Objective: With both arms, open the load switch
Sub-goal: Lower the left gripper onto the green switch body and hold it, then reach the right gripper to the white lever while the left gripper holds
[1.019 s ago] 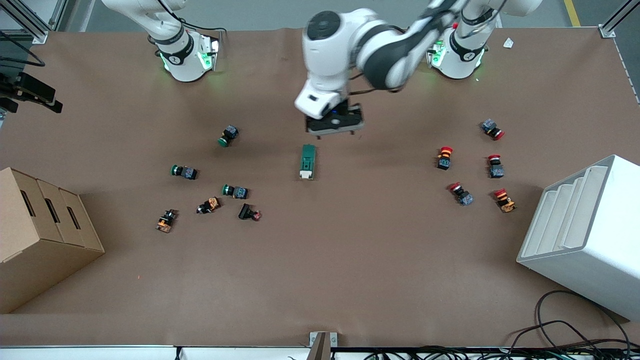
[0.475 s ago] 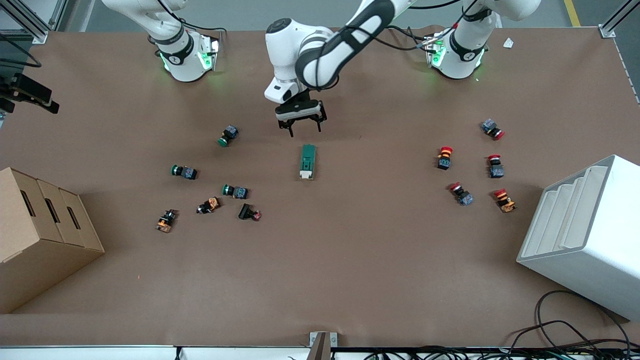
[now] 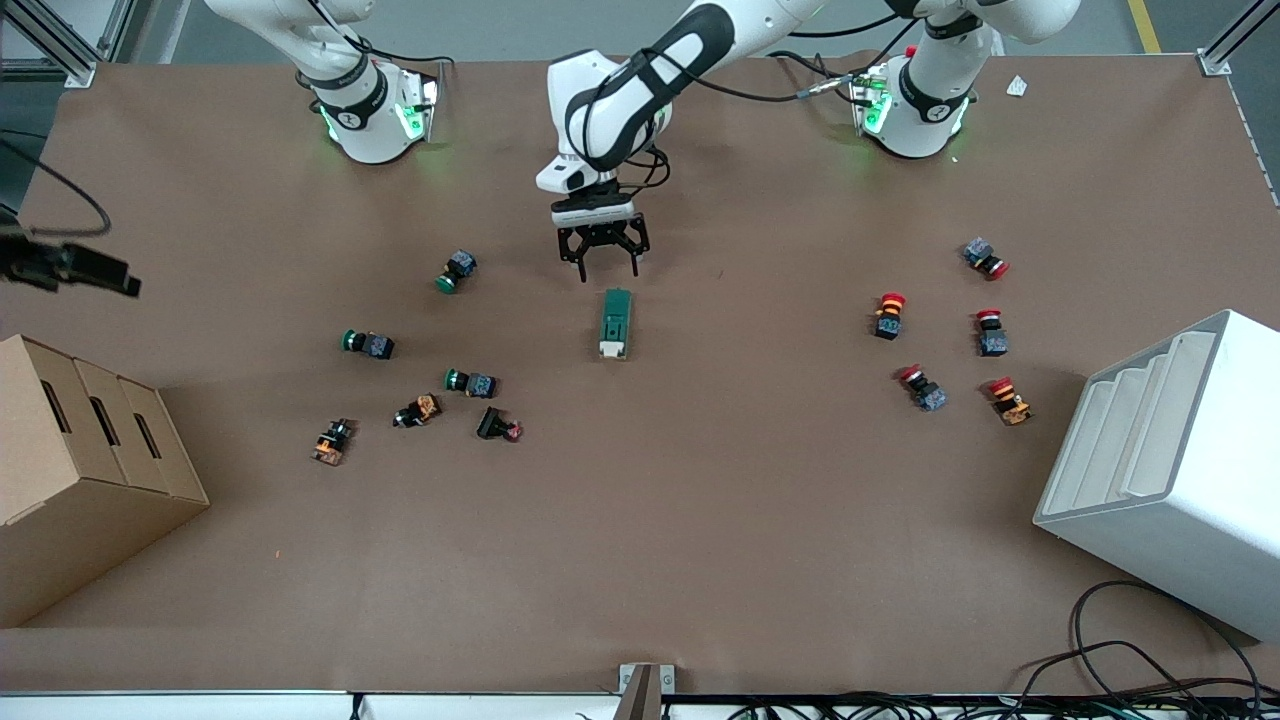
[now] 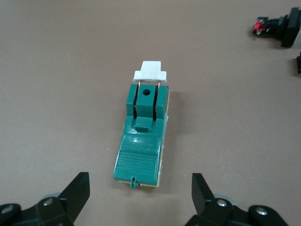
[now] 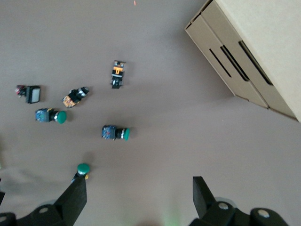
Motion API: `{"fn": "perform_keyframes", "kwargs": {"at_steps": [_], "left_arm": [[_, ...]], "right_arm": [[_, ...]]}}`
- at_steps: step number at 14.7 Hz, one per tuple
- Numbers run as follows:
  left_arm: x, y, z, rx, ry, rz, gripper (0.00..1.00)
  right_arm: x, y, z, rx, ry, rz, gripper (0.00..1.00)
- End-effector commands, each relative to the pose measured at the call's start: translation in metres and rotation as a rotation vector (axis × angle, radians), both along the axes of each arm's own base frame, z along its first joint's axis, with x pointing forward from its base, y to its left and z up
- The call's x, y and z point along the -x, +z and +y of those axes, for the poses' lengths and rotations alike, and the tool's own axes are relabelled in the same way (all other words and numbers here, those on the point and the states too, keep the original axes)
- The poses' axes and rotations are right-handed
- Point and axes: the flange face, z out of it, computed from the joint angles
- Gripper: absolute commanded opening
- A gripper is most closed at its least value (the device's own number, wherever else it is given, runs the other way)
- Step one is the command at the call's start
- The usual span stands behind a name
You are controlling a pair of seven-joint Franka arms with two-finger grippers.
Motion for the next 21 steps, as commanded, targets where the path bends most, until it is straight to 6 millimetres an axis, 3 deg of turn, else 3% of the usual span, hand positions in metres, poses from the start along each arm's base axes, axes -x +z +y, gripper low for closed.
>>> {"fn": "perform_keyframes", "kwargs": {"at_steps": [1, 3, 4, 7, 8, 12, 14, 18, 21], "left_arm": [[0.012, -0.019, 0.019, 0.024, -0.063, -0.091, 0.96], [0.016, -0.034, 0.024, 0.068, -0.082, -0.144, 0.96], [0.022, -0.039, 0.024, 0.089, -0.094, -0.161, 0.96], [0.026, -0.046, 0.024, 0.11, -0.13, -0.223, 0.97], [0.023, -0.05, 0.027, 0.095, -0.139, -0.261, 0.97], [0.019, -0.078, 0.034, 0.131, -0.147, -0.354, 0.98], [0.024, -0.088, 0.037, 0.116, -0.141, -0.374, 0.98], [0.033, -0.1, 0.04, 0.128, -0.126, -0.375, 0.98], [0.033, -0.104, 0.042, 0.116, -0.124, -0.382, 0.98]], "right_arm": [[-0.008, -0.005, 0.0, 0.025, -0.006, -0.005, 1.0], [-0.01, -0.014, 0.008, 0.021, -0.114, 0.006, 1.0], [-0.012, -0.028, 0.02, 0.027, -0.16, 0.022, 1.0], [-0.013, -0.044, 0.078, 0.073, -0.336, 0.05, 1.0], [-0.014, -0.051, 0.107, 0.087, -0.394, 0.059, 1.0], [-0.018, -0.082, 0.19, 0.07, -0.671, 0.116, 1.0], [-0.015, -0.106, 0.252, 0.11, -0.786, 0.118, 1.0], [-0.002, -0.188, 0.38, 0.181, -1.028, 0.073, 1.0], [0.01, -0.257, 0.444, 0.157, -1.194, 0.11, 1.0]]}}
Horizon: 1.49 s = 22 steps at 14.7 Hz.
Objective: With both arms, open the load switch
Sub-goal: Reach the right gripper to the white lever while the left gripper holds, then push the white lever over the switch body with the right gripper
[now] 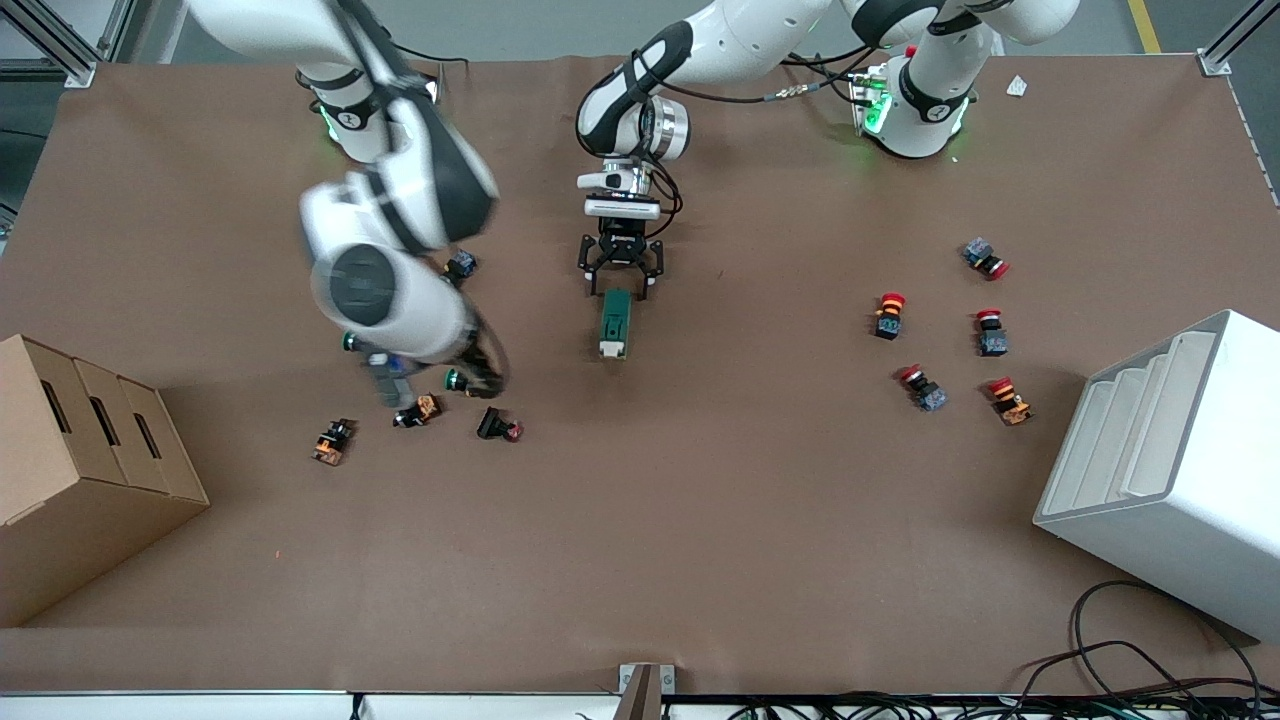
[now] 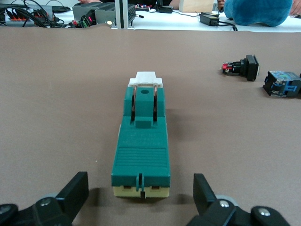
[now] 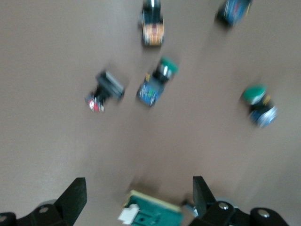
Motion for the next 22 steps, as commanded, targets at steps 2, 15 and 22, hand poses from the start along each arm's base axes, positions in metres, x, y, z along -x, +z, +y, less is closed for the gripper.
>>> {"fn": "perform_keyframes", "kwargs": {"at_steps": [2, 15, 22], "left_arm": [[0.004, -0.014, 0.004, 0.005, 0.007, 0.005, 0.98], [0.0, -0.013, 0.003, 0.004, 0.013, -0.006, 0.98], [0.0, -0.017, 0.005, -0.002, 0.016, -0.002, 0.99]], "right_arm": [[0.005, -0.078, 0.046, -0.035, -0.191, 0.017, 1.0], [0.061, -0.125, 0.105, -0.004, -0.259, 0.147, 1.0], [0.08, -0.107, 0.113, 0.076, -0.199, 0.28, 1.0]]}}
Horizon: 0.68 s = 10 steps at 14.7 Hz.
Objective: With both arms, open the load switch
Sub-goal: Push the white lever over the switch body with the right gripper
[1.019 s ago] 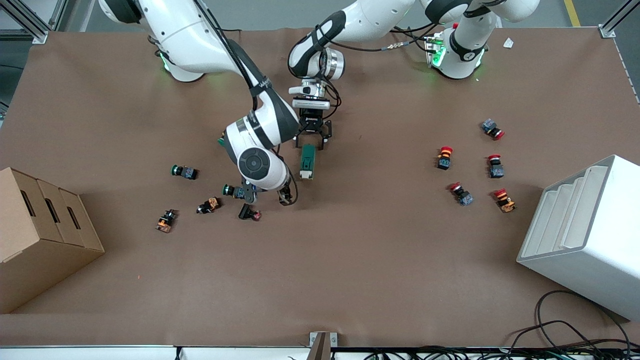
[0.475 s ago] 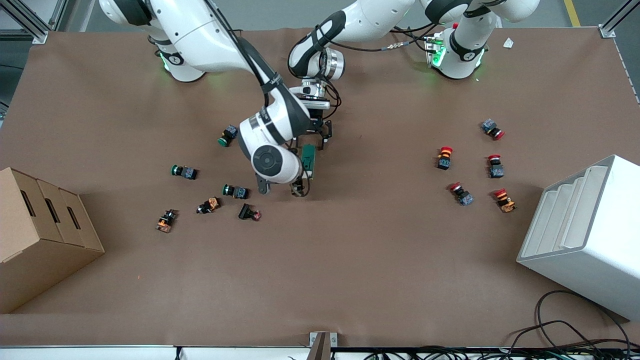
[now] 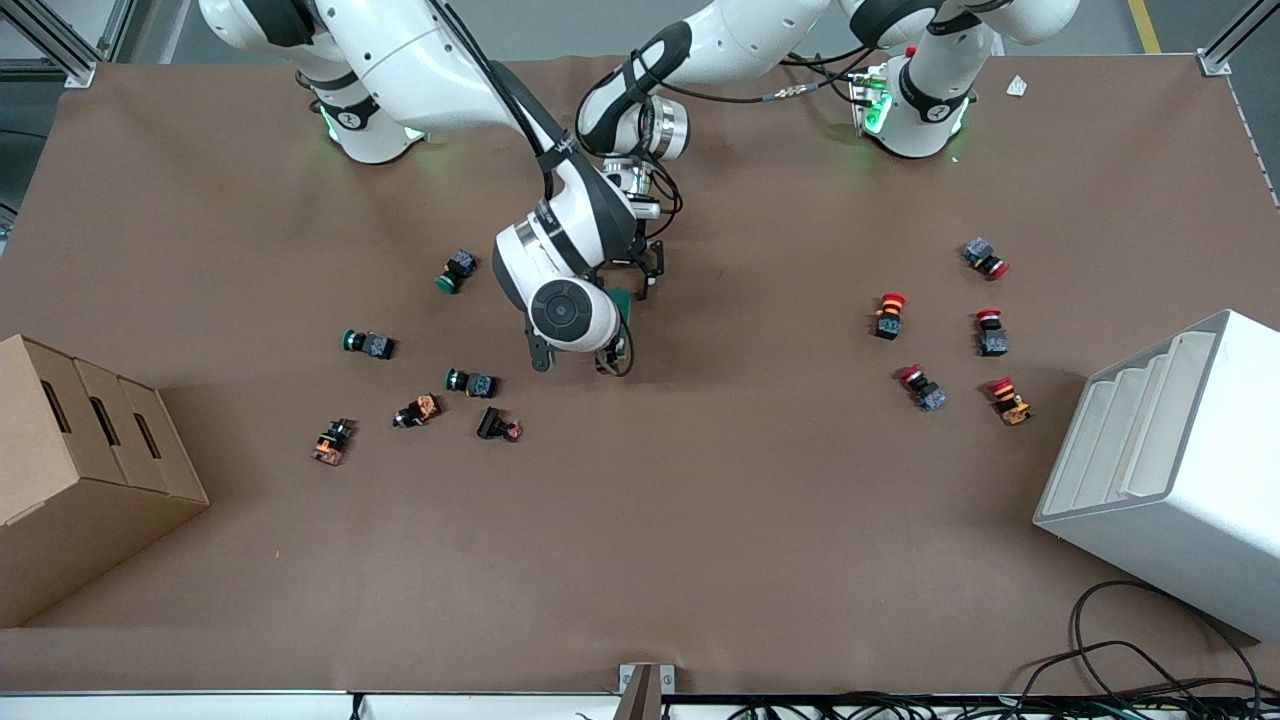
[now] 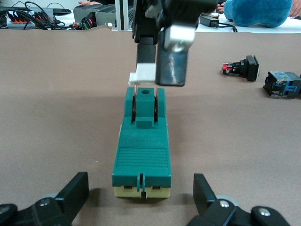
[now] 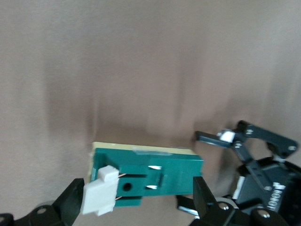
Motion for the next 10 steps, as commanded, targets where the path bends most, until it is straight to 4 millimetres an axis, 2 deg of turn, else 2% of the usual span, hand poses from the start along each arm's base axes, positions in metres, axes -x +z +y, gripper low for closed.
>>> {"fn": "perform_keyframes", "kwargs": {"at_steps": [1, 7, 10], "left_arm": [[0.0, -0.016, 0.005, 0.001, 0.015, 0.003, 0.99], [0.0, -0.016, 0.005, -0.001, 0.013, 0.003, 0.98], [0.0, -0.016, 0.005, -0.001, 0.013, 0.003, 0.98]], "right_arm": [[0.013, 0.013, 0.002, 0.032, 0.021, 0.109, 1.0], [0.028, 0.009, 0.01, 0.048, 0.044, 0.133, 1.0], [0.039, 0.0, 0.015, 0.038, 0.037, 0.164, 1.0]]}}
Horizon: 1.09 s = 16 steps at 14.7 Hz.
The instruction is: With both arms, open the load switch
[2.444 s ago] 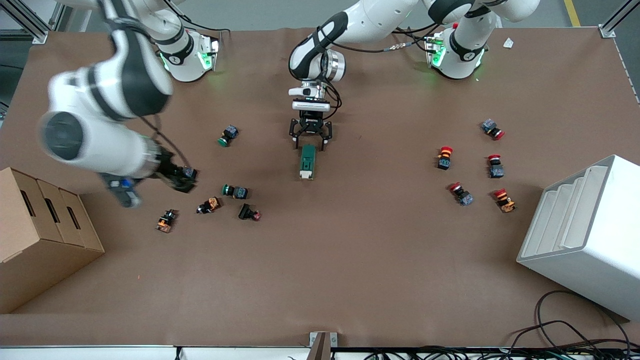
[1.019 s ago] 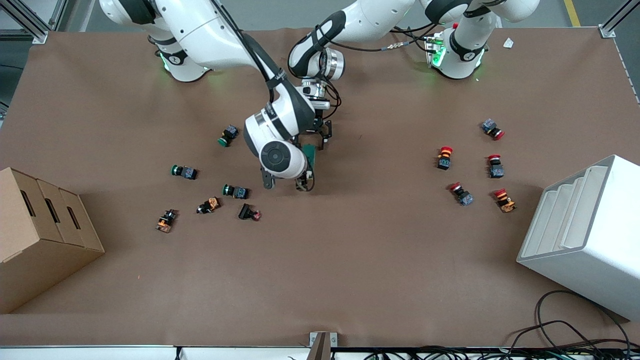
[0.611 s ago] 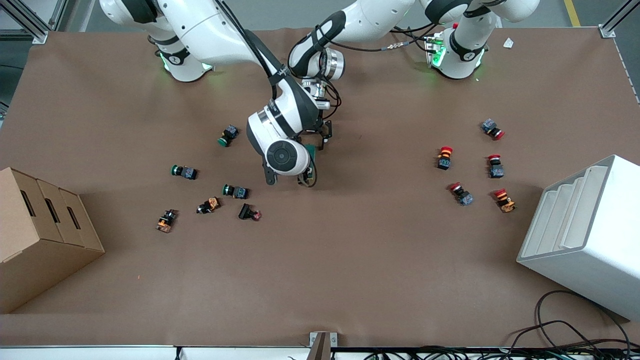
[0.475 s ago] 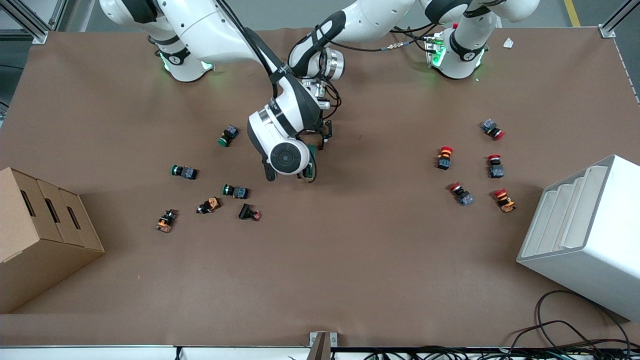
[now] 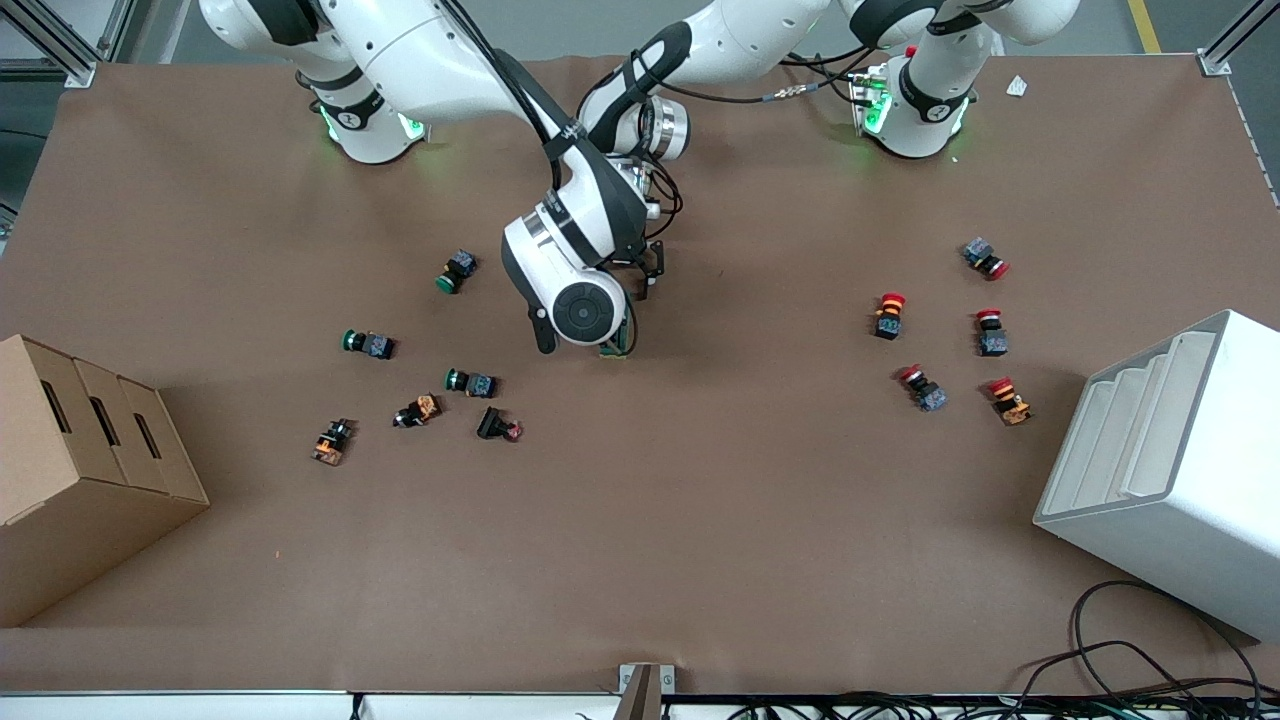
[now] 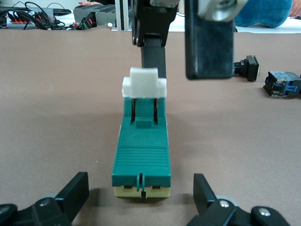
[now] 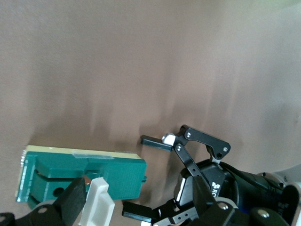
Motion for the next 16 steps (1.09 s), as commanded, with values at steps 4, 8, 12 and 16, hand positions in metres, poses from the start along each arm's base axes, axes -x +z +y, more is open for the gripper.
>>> {"fn": "perform_keyframes", "kwargs": {"at_steps": [4, 8, 12, 16], "left_arm": [[0.001, -0.016, 0.005, -0.001, 0.013, 0.004, 0.98], [0.001, -0.016, 0.005, -0.001, 0.013, 0.004, 0.99], [0.001, -0.018, 0.007, -0.007, 0.012, 0.005, 0.99], [0.002, -0.016, 0.007, -0.006, 0.009, 0.004, 0.99]], "right_arm": [[0.033, -0.025, 0.006, 0.017, -0.006, 0.053, 1.0], [0.017, -0.014, -0.004, 0.003, -0.019, 0.041, 1.0], [-0.037, 0.058, -0.054, -0.103, 0.078, -0.017, 1.0], [-0.081, 0.122, -0.142, -0.186, 0.346, -0.086, 1.0]]}}
